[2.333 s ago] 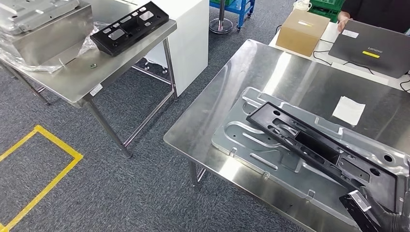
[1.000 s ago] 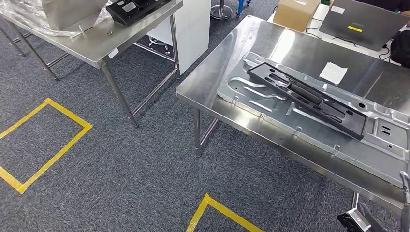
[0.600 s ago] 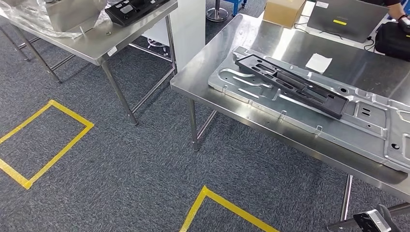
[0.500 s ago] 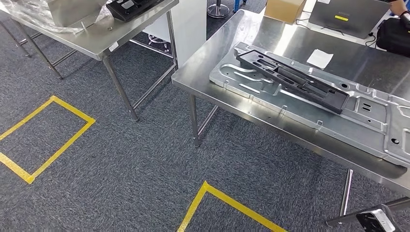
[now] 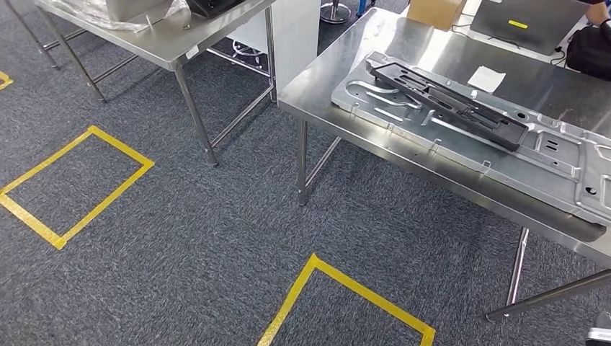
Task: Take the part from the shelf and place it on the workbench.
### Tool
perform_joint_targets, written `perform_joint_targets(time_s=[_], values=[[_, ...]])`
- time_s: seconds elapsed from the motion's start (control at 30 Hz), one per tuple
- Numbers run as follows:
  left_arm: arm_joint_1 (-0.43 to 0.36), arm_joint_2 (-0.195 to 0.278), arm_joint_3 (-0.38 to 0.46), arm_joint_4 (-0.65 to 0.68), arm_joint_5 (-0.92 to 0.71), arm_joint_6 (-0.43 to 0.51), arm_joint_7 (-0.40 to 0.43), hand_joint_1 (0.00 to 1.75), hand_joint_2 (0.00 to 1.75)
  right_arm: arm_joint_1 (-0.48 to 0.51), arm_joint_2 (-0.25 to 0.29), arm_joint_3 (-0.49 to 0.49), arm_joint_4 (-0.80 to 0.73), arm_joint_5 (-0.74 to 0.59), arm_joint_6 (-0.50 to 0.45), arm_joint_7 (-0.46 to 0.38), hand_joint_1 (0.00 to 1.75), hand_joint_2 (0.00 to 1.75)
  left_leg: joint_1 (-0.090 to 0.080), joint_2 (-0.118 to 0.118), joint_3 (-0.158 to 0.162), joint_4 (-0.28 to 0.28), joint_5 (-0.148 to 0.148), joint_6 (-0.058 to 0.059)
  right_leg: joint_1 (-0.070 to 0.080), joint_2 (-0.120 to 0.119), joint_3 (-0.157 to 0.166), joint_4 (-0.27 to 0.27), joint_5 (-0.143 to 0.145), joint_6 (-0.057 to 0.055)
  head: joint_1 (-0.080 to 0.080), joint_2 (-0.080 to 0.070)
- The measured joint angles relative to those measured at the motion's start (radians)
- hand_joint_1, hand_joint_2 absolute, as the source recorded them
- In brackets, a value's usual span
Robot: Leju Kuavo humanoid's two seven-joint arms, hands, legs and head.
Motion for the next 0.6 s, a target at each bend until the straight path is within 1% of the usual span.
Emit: perform_joint_targets(time_s=[0.03, 0.07, 0.1, 0.13, 0.17, 0.2, 0.23, 0.27, 0.3, 0.33, 0.37, 0.4, 0.43, 0.47, 0.5, 0.53, 0.57, 0.6], values=[[0.000, -0.003, 0.000, -0.001, 0.000, 0.000, 0.000, 0.00, 0.00, 0.002, 0.001, 0.005, -0.002, 0.000, -0.001, 0.000, 0.00, 0.00, -0.001, -0.008, -0.005, 0.002, 0.005, -0.001, 0.005, 0.015, 0.052, -0.066, 0.027, -0.008, 0.000, 0.000], [-0.001, -0.006, 0.000, -0.002, 0.000, 0.000, 0.000, 0.00, 0.00, 0.004, 0.001, 0.009, -0.006, 0.000, -0.001, 0.000, 0.00, 0.00, -0.002, -0.016, -0.010, 0.004, 0.011, -0.003, 0.008, 0.036, 0.106, -0.143, 0.041, -0.018, 0.000, 0.000], [-0.003, -0.008, 0.000, -0.004, 0.000, 0.000, 0.000, 0.00, 0.00, 0.006, 0.002, 0.011, -0.010, 0.000, -0.002, 0.000, 0.00, 0.00, -0.003, -0.024, -0.014, 0.006, 0.016, -0.007, 0.010, 0.055, 0.149, -0.210, 0.045, -0.025, 0.000, 0.000], [-0.004, -0.010, 0.000, -0.005, 0.000, 0.001, 0.000, 0.00, 0.00, 0.007, 0.003, 0.013, -0.013, 0.001, -0.004, 0.000, 0.00, 0.00, -0.003, -0.032, -0.018, 0.006, 0.021, -0.012, 0.013, 0.067, 0.174, -0.254, 0.042, -0.032, 0.000, 0.000], [-0.005, -0.011, 0.000, -0.007, 0.000, 0.002, 0.000, 0.00, 0.00, 0.008, 0.004, 0.015, -0.016, 0.002, -0.007, 0.001, 0.00, 0.00, -0.004, -0.042, -0.023, 0.007, 0.028, -0.018, 0.014, 0.067, 0.183, -0.274, 0.037, -0.036, 0.000, 0.000], [-0.004, -0.011, 0.001, -0.008, 0.000, 0.003, 0.000, 0.00, 0.00, 0.010, 0.005, 0.019, -0.017, 0.004, -0.010, 0.001, 0.00, 0.00, -0.004, -0.052, -0.029, 0.006, 0.034, -0.025, 0.013, 0.057, 0.182, -0.283, 0.038, -0.038, 0.001, 0.000], [-0.003, -0.011, 0.002, -0.009, 0.000, 0.004, 0.000, 0.00, 0.00, 0.012, 0.006, 0.025, -0.018, 0.008, -0.013, 0.002, 0.00, 0.00, -0.004, -0.055, -0.035, 0.010, 0.034, -0.030, 0.010, 0.044, 0.181, -0.290, 0.042, -0.042, 0.002, 0.000], [-0.003, -0.011, 0.004, -0.009, 0.000, 0.006, 0.000, 0.00, 0.00, 0.014, 0.008, 0.033, -0.019, 0.012, -0.016, 0.002, 0.00, 0.00, -0.005, -0.049, -0.045, 0.025, 0.023, -0.034, 0.007, 0.032, 0.180, -0.297, 0.047, -0.046, 0.001, 0.000], [-0.003, -0.011, 0.006, -0.010, 0.000, 0.007, -0.001, 0.00, 0.00, 0.018, 0.009, 0.040, -0.020, 0.015, -0.017, 0.002, 0.00, 0.00, -0.004, -0.035, -0.061, 0.059, -0.001, -0.039, 0.003, 0.019, 0.178, -0.303, 0.052, -0.050, -0.001, 0.000], [-0.003, -0.011, 0.007, -0.011, 0.000, 0.008, -0.001, 0.00, 0.00, 0.022, 0.011, 0.046, -0.021, 0.019, -0.018, 0.002, 0.00, 0.00, -0.001, -0.017, -0.085, 0.115, -0.038, -0.043, 0.002, 0.005, 0.176, -0.305, 0.056, -0.053, -0.004, 0.000], [-0.004, -0.011, 0.008, -0.011, 0.000, 0.008, -0.001, 0.00, 0.00, 0.027, 0.013, 0.051, -0.022, 0.021, -0.018, 0.002, 0.00, 0.00, 0.002, -0.003, -0.115, 0.184, -0.077, -0.050, 0.002, -0.008, 0.172, -0.304, 0.057, -0.055, -0.007, 0.000], [-0.004, -0.011, 0.008, -0.012, 0.000, 0.008, -0.001, 0.00, 0.00, 0.030, 0.014, 0.056, -0.022, 0.023, -0.018, 0.002, 0.00, 0.00, 0.006, 0.006, -0.140, 0.250, -0.107, -0.057, 0.003, -0.022, 0.169, -0.302, 0.058, -0.055, -0.009, 0.000], [-0.004, -0.011, 0.009, -0.012, 0.000, 0.008, -0.001, 0.00, 0.00, 0.032, 0.016, 0.060, -0.022, 0.024, -0.018, 0.002, 0.00, 0.00, 0.010, 0.010, -0.154, 0.292, -0.120, -0.062, 0.003, -0.034, 0.166, -0.299, 0.058, -0.055, -0.009, 0.000], [-0.003, -0.011, 0.009, -0.013, 0.000, 0.007, -0.001, 0.00, 0.00, 0.034, 0.016, 0.064, -0.022, 0.025, -0.018, 0.002, 0.00, 0.00, 0.014, 0.014, -0.149, 0.297, -0.113, -0.067, 0.002, -0.046, 0.162, -0.294, 0.057, -0.053, -0.009, 0.000], [-0.001, -0.011, 0.010, -0.014, 0.000, 0.007, -0.001, 0.00, 0.00, 0.034, 0.017, 0.066, -0.022, 0.025, -0.018, 0.003, 0.00, 0.00, 0.017, 0.019, -0.122, 0.259, -0.088, -0.070, 0.002, -0.058, 0.160, -0.289, 0.056, -0.051, -0.009, 0.000], [0.000, -0.011, 0.010, -0.016, 0.000, 0.007, 0.000, 0.00, 0.00, 0.035, 0.018, 0.069, -0.022, 0.025, -0.018, 0.003, 0.00, 0.00, 0.020, 0.032, -0.080, 0.190, -0.056, -0.071, 0.001, -0.068, 0.159, -0.283, 0.053, -0.047, -0.010, 0.000], [0.000, -0.012, 0.010, -0.018, 0.000, 0.006, 0.000, 0.00, 0.00, 0.037, 0.019, 0.072, -0.022, 0.025, -0.018, 0.003, 0.00, 0.00, 0.019, 0.050, -0.035, 0.117, -0.035, -0.070, 0.002, -0.079, 0.157, -0.277, 0.050, -0.041, -0.010, 0.000], [0.000, -0.012, 0.010, -0.022, -0.001, 0.005, 0.000, 0.00, 0.00, 0.039, 0.019, 0.075, -0.023, 0.026, -0.019, 0.002, 0.00, 0.00, 0.017, 0.065, -0.004, 0.064, -0.019, -0.065, 0.003, -0.088, 0.157, -0.273, 0.047, -0.036, -0.010, 0.000]])
